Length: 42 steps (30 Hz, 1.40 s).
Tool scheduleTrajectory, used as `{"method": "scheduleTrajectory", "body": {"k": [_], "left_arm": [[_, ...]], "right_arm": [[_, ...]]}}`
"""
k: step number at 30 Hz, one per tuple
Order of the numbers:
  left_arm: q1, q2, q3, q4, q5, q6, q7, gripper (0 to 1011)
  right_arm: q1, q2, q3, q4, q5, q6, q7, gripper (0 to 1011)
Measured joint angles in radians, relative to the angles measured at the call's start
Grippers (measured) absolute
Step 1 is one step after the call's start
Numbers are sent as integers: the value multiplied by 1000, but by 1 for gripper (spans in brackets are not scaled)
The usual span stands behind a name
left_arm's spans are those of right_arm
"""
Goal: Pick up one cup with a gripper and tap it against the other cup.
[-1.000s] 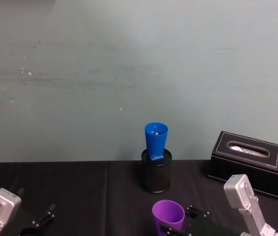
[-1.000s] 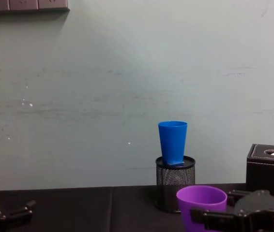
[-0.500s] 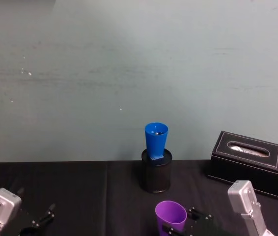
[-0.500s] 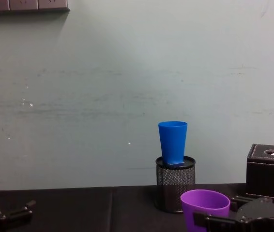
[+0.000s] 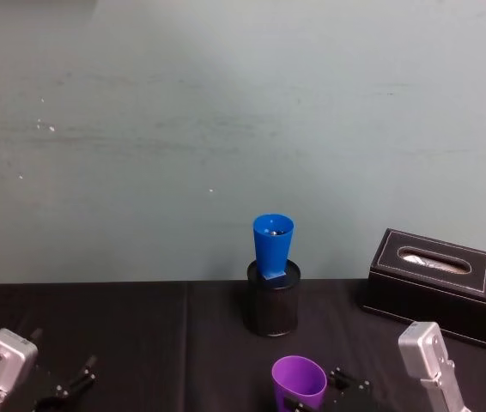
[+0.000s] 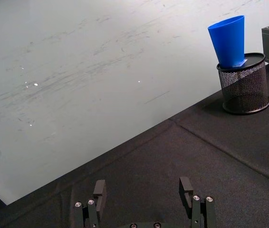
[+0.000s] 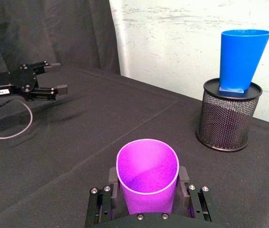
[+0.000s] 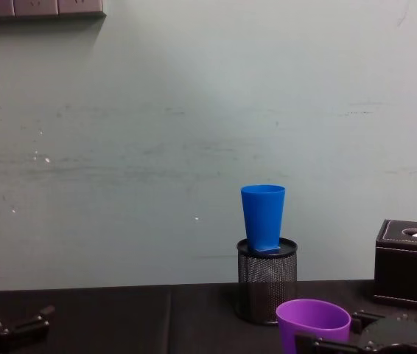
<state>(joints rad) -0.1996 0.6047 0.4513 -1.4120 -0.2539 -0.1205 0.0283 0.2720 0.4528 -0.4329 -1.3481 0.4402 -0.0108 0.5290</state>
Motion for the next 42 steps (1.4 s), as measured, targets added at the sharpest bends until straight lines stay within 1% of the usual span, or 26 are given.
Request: {"method": "scheduleTrajectory", "body": {"k": [12,27,42], "left_arm": [[0,0,0,0,0,0,0,1005],[0,0,0,0,0,0,0,1005],[0,0,0,0,0,0,0,1005]], "right_arm": [[3,-11,3,24,-10,-10,8,723],[5,-20,8,48,-8,-13,19,723],[6,-21,8,49,-5,-13,20,723]]}}
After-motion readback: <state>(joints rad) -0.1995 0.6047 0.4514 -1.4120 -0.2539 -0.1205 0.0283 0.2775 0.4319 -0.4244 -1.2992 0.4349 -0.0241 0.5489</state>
